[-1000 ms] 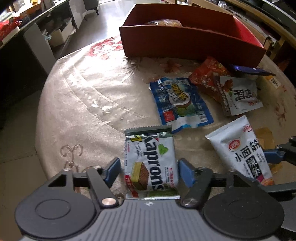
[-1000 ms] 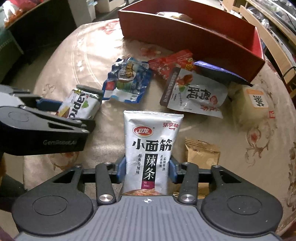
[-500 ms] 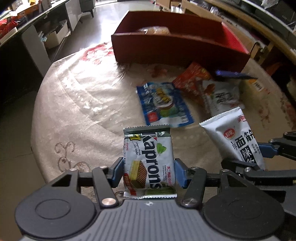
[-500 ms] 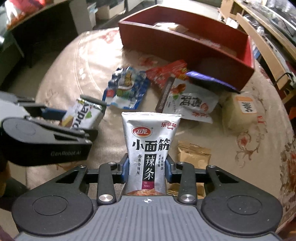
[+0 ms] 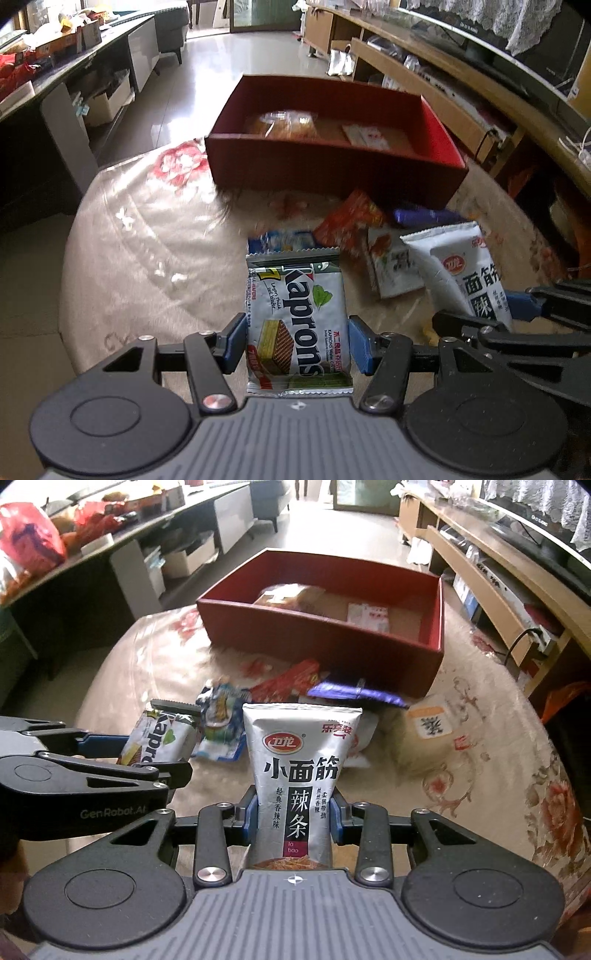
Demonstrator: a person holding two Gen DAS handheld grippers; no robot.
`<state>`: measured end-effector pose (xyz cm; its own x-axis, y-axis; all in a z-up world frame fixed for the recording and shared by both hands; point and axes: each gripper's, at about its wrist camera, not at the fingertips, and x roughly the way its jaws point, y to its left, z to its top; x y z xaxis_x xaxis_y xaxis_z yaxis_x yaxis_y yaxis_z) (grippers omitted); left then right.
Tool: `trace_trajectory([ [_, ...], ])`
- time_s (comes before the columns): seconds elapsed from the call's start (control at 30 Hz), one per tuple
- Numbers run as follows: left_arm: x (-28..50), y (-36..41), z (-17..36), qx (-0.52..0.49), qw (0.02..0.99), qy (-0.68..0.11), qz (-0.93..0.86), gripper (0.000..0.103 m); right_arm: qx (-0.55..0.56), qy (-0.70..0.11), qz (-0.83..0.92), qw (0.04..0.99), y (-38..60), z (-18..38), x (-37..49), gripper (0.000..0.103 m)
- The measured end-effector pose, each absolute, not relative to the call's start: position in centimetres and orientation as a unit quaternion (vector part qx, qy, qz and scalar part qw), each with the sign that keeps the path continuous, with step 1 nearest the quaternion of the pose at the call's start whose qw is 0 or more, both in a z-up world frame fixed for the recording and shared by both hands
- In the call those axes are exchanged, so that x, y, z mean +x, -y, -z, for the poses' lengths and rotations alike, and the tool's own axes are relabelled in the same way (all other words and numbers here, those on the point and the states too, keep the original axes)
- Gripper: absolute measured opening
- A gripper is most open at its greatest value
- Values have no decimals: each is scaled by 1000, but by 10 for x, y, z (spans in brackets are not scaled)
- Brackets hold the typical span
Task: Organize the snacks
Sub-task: 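Carry both held packs over the red box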
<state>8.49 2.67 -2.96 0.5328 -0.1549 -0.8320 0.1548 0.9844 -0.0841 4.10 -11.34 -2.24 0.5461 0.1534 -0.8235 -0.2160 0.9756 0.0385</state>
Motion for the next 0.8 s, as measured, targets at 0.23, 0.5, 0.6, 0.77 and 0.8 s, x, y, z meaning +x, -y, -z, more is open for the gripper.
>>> trace_trajectory([
  [0.23,99,-16,17,0,885,-457,91,58,-23,-449,-97,888,118,13,54,44],
  [0.5,122,-7,-1,-2,897,-434,88,58,-6,-429,-82,900,129,0,72,44],
  [0.6,130,-6,-6,-8,899,-428,88,58,-2,-421,-78,904,132,-6,78,44],
  [0.77,145,0,-14,-4,906,-415,83,58,-9,-407,-69,911,134,-15,91,44],
  [0.8,148,1,-16,-6,907,-412,82,58,-10,-404,-67,912,135,-17,95,44],
])
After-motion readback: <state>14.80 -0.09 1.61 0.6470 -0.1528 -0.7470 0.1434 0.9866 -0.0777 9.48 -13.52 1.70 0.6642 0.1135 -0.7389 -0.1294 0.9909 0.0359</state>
